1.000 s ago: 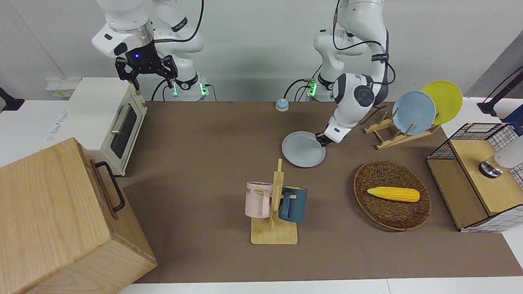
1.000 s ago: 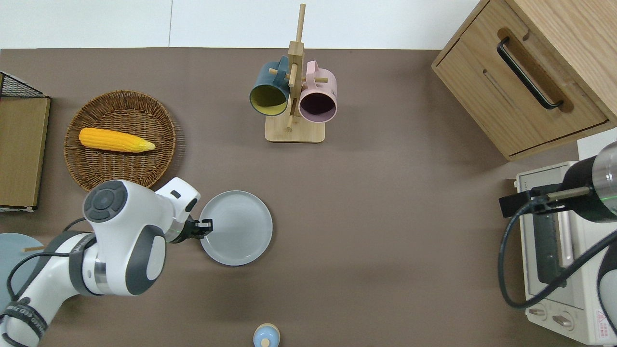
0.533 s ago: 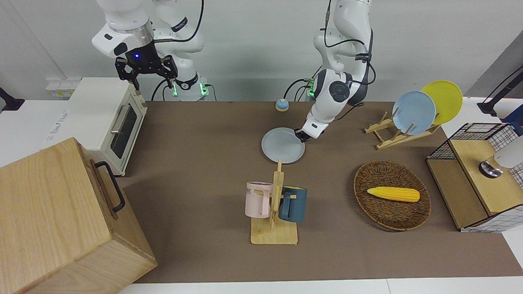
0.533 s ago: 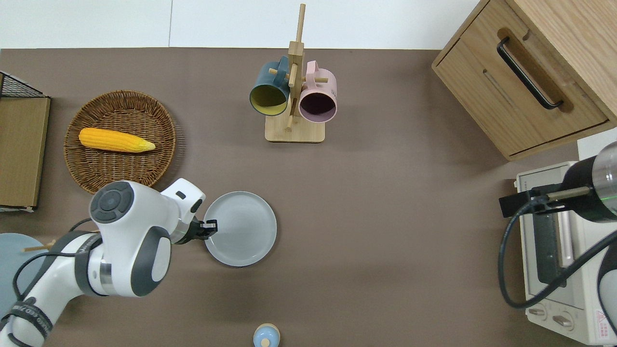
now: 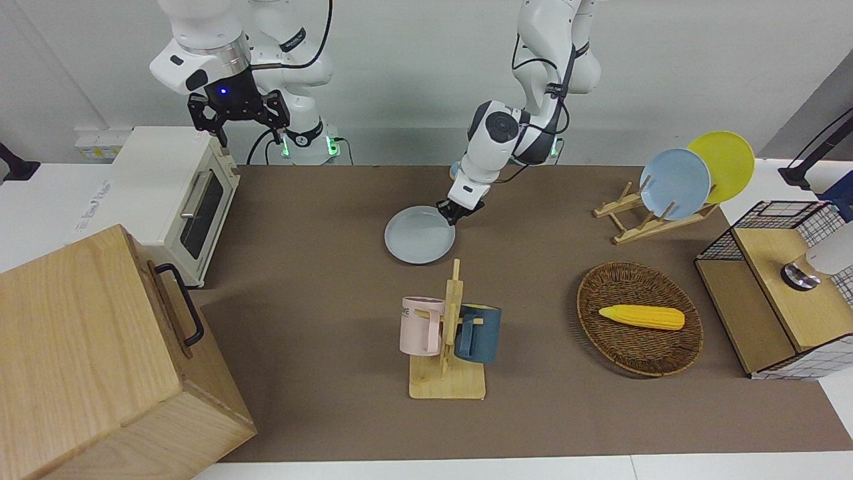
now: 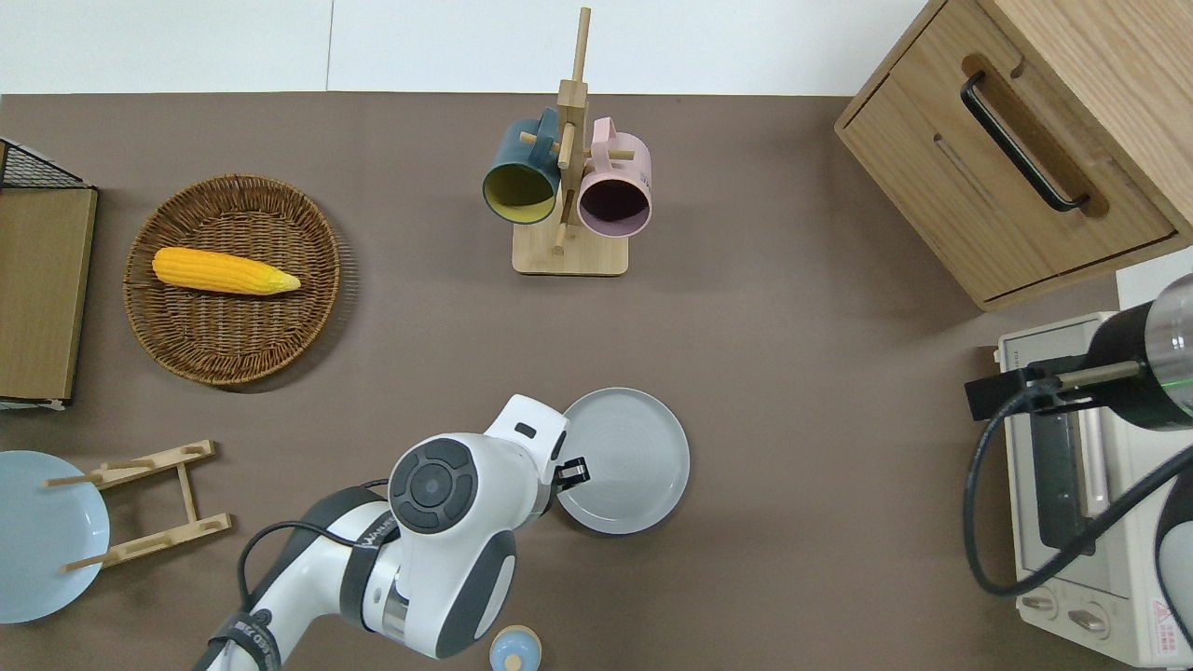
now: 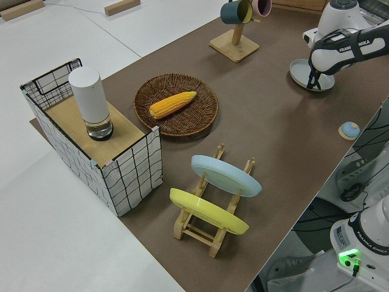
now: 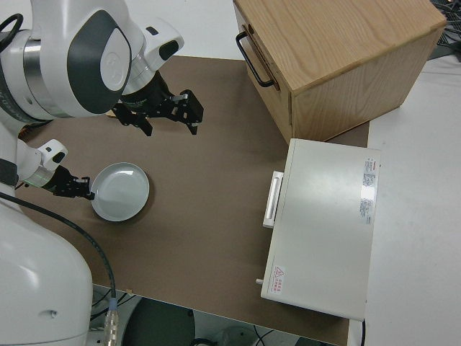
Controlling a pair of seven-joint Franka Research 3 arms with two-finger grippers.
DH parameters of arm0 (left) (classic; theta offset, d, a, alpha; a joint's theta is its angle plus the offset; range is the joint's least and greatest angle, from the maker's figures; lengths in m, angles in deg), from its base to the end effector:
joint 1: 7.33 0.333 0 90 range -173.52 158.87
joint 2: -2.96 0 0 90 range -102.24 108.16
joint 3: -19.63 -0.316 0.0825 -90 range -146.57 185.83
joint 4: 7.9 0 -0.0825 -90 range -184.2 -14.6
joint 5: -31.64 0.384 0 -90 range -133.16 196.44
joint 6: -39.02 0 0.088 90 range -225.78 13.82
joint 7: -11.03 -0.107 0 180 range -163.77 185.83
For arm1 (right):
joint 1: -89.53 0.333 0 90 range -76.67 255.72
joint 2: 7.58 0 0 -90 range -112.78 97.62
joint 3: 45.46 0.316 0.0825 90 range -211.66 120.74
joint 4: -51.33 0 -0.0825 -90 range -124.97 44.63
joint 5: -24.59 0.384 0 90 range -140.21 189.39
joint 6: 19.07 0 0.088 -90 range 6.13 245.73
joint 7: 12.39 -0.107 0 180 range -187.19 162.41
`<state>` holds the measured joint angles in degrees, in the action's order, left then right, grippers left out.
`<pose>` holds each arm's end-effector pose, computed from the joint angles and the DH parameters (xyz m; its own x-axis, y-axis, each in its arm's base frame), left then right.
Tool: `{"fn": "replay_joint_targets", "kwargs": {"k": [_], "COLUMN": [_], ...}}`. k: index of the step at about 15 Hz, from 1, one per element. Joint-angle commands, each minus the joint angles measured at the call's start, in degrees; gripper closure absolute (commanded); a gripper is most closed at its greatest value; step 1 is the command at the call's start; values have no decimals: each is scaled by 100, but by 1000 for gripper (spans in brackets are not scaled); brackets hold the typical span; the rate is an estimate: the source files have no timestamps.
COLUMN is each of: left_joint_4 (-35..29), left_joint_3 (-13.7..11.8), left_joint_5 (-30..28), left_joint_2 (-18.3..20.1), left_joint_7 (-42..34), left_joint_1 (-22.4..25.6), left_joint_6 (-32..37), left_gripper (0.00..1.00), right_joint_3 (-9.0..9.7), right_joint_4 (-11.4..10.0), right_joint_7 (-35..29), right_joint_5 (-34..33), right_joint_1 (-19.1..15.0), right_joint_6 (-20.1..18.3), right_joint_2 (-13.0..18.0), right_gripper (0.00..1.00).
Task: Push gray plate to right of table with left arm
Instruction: 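Keep pushing the gray plate with the left gripper toward the toaster oven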
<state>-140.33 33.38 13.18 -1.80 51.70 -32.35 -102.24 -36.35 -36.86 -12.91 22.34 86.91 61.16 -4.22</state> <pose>0.4099 -0.3284 0.3161 0.9574 0.2619 -0.1216 0.2824 -0.9372 0.2046 0.5151 0.0567 0.6561 0.9921 0.0960 -0.0803 0.1001 -0.9938 0.0491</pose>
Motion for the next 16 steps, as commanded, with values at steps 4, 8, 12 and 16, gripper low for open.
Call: {"fn": "replay_joint_targets", "kwargs": {"k": [4, 8, 12, 16], "left_joint_4": [15, 138, 454, 534], "left_joint_3": [225, 243, 243, 243], "left_joint_5": [-114, -105, -105, -87], "left_joint_2": [-350, -403, -596, -666], "left_joint_7": [714, 969, 1312, 1312], "left_joint_1": [-327, -476, -687, -705], "left_joint_6": [-824, -877, -886, -886], "left_gripper": [1000, 1000, 1000, 918], "right_joint_3": [30, 30, 30, 30], "right_joint_4": [-23, -23, -23, -23], "right_joint_7": [43, 43, 43, 43], "right_joint_5": [5, -3, 5, -3], "right_joint_1": [-46, -46, -46, -46], "right_joint_6": [-68, -68, -68, -68], "right_joint_2": [60, 60, 60, 60], "right_gripper": [5, 5, 5, 5]}}
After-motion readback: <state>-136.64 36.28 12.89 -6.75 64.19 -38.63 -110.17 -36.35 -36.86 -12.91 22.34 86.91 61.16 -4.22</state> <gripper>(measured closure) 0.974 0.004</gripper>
